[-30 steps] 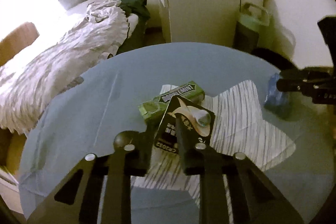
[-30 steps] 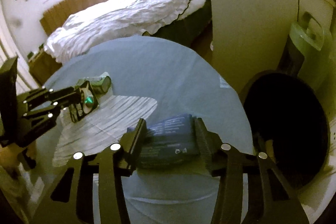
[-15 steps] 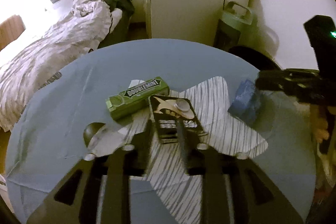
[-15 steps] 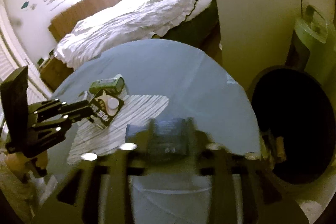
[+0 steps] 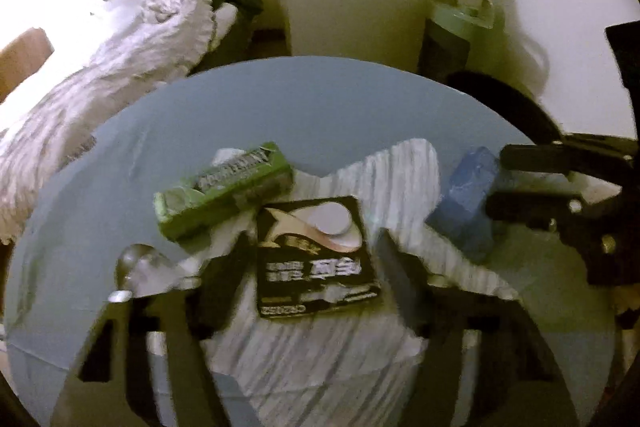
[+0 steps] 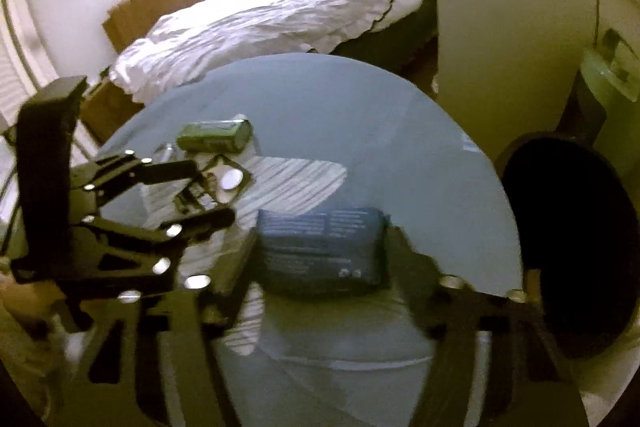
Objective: Collect trash
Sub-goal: 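Lift the battery card with the left tool while the right tool lifts the blue packet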
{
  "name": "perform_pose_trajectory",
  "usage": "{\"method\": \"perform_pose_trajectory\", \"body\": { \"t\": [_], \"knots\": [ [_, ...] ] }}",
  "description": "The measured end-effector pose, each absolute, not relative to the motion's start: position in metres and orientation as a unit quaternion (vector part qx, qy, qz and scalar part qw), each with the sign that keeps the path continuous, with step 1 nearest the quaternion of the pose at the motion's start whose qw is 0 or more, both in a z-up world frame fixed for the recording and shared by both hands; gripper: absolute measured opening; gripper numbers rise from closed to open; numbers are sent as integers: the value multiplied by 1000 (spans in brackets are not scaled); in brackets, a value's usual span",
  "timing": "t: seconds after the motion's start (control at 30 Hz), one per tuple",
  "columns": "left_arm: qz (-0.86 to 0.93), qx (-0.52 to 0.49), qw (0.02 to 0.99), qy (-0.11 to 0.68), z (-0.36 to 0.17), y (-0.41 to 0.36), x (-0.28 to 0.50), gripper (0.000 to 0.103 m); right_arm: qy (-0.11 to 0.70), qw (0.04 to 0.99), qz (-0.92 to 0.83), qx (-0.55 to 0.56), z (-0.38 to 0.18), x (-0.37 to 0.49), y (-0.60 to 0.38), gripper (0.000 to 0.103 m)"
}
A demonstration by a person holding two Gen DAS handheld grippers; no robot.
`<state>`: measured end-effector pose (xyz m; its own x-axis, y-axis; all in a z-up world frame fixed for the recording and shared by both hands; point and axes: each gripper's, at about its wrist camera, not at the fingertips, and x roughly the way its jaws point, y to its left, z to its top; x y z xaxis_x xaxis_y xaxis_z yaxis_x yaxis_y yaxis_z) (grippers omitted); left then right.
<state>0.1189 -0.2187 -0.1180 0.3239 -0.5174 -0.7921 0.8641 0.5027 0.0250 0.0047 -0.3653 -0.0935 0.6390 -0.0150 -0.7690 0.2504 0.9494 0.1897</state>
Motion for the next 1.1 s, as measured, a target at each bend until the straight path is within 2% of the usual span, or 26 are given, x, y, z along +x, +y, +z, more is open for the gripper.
{"method": "perform_pose_trajectory", "body": {
  "t": [0.03, 0.13, 0.2, 0.23, 0.27, 0.43, 0.47, 0.5, 0.53, 0.57, 0.63, 0.67, 0.7, 0.73, 0.87, 0.9, 0.93, 0.97, 1.03, 1.1],
  "knots": [
    [-443, 228, 780, 377, -118, -218, 119, 59, 421, 894, -78, 133, -93, 5, -364, 47],
    [-448, 233, 777, 374, -118, -215, 116, 59, 420, 893, -69, 145, -92, 4, -364, 47],
    [-456, 233, 773, 374, -118, -212, 113, 59, 417, 892, -69, 160, -92, 2, -366, 57],
    [-460, 235, 770, 374, -118, -211, 109, 59, 411, 893, -71, 168, -90, 0, -366, 74],
    [-463, 237, 768, 374, -118, -209, 106, 59, 405, 895, -71, 172, -89, -2, -366, 82],
    [-468, 246, 761, 376, -117, -204, 94, 62, 419, 895, -52, 145, -91, 3, -353, 83],
    [-469, 248, 760, 376, -117, -205, 93, 70, 424, 894, -57, 133, -94, 4, -347, 83],
    [-470, 251, 758, 376, -118, -206, 91, 74, 430, 893, -67, 118, -98, 7, -344, 81],
    [-466, 252, 761, 375, -119, -207, 89, 82, 433, 891, -70, 115, -100, 8, -343, 69],
    [-461, 250, 764, 376, -120, -208, 89, 84, 436, 889, -70, 118, -102, 10, -345, 51],
    [-458, 246, 766, 379, -120, -209, 89, 83, 437, 887, -70, 130, -103, 11, -349, 37],
    [-459, 245, 766, 378, -120, -210, 88, 78, 434, 888, -72, 134, -103, 10, -351, 31],
    [-459, 244, 768, 375, -119, -211, 89, 71, 428, 890, -72, 142, -101, 8, -356, 29],
    [-458, 244, 771, 369, -118, -212, 89, 58, 424, 891, -72, 147, -100, 7, -358, 27],
    [-459, 242, 771, 370, -117, -214, 89, 58, 422, 890, -64, 161, -99, 4, -365, 27],
    [-459, 241, 771, 370, -117, -213, 88, 58, 422, 889, -64, 165, -98, 3, -366, 30],
    [-460, 242, 770, 370, -116, -213, 88, 58, 418, 890, -67, 171, -96, 3, -367, 48],
    [-461, 241, 770, 370, -116, -212, 88, 58, 412, 892, -70, 175, -93, 2, -368, 76],
    [-464, 235, 769, 372, -115, -208, 86, 58, 395, 898, -72, 179, -88, 1, -368, 88],
    [-464, 230, 769, 374, -113, -201, 83, 58, 403, 896, -67, 174, -86, 9, -362, 88]
  ]
}}
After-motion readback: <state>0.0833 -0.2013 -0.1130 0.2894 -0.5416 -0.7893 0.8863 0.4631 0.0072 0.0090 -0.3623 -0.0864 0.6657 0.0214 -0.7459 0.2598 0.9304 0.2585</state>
